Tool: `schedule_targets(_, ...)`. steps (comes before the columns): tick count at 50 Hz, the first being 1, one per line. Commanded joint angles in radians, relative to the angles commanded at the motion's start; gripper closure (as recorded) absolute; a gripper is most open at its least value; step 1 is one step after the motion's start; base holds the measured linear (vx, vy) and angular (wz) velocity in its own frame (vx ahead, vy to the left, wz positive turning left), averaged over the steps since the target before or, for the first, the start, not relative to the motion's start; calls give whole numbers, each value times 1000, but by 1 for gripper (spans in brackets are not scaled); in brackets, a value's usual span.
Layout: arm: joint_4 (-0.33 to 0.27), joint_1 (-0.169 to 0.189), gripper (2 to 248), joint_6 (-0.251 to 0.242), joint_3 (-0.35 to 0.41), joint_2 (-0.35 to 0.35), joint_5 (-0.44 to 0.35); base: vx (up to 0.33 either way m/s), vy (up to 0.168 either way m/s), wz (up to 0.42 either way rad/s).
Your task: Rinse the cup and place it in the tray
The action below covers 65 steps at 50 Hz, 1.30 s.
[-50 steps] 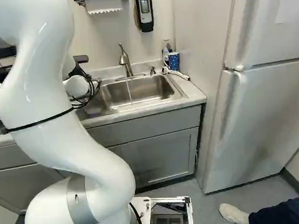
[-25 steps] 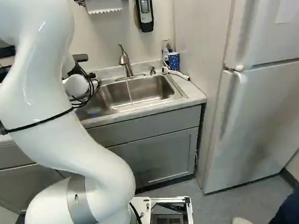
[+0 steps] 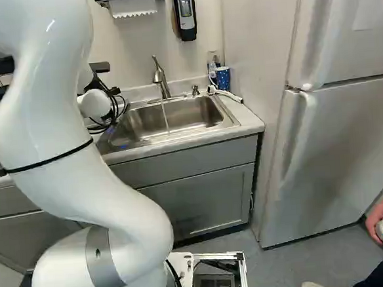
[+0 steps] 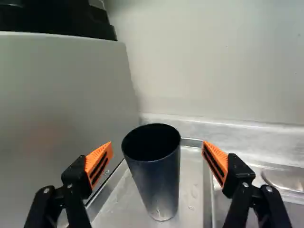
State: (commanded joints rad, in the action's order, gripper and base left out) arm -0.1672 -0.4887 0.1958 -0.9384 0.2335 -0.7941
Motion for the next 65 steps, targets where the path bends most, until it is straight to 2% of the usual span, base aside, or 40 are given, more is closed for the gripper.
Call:
schedule_targets(19,-14,0,3,0,-15,-25,9,0,0,0)
schedule_targets(65,-14,34,3,0,-18,-113,147,0,0,0)
